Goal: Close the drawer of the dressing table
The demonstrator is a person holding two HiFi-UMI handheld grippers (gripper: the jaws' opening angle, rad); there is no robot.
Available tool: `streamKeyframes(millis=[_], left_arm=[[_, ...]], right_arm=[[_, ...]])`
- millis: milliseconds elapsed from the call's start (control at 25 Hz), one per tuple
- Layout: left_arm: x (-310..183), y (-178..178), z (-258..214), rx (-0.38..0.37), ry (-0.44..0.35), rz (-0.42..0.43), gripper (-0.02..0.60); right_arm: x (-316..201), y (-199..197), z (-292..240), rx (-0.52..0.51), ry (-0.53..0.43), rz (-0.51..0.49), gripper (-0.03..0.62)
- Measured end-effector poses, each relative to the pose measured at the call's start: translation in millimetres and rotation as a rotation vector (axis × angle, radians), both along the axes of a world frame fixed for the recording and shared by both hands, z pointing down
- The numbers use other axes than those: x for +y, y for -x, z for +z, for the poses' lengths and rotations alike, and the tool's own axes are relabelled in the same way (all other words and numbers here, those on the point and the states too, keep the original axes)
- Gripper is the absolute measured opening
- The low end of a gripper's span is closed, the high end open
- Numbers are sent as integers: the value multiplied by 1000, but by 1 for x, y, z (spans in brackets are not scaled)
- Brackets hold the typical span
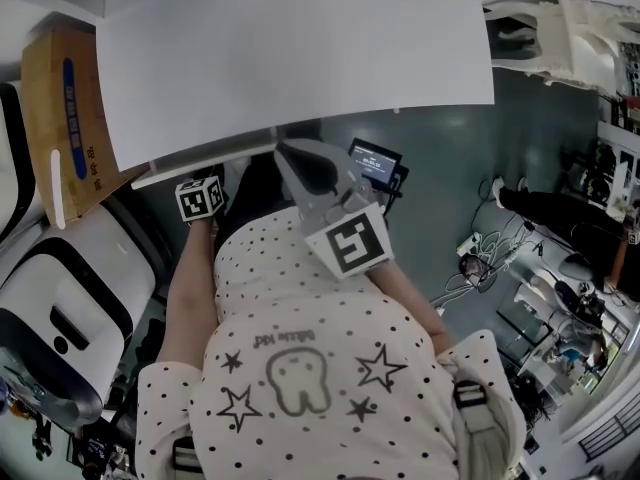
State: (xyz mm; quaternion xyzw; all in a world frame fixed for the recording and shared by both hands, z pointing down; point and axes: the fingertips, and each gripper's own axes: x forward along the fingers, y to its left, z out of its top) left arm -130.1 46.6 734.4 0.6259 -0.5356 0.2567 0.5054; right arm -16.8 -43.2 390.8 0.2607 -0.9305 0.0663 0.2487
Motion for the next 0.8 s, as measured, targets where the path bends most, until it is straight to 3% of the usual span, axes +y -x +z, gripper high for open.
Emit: streamKeyframes(millis=[800], left_arm=[[-21, 1, -2, 21, -19, 18, 75]], right_arm=[[-14, 5, -3, 13, -11, 21, 0]])
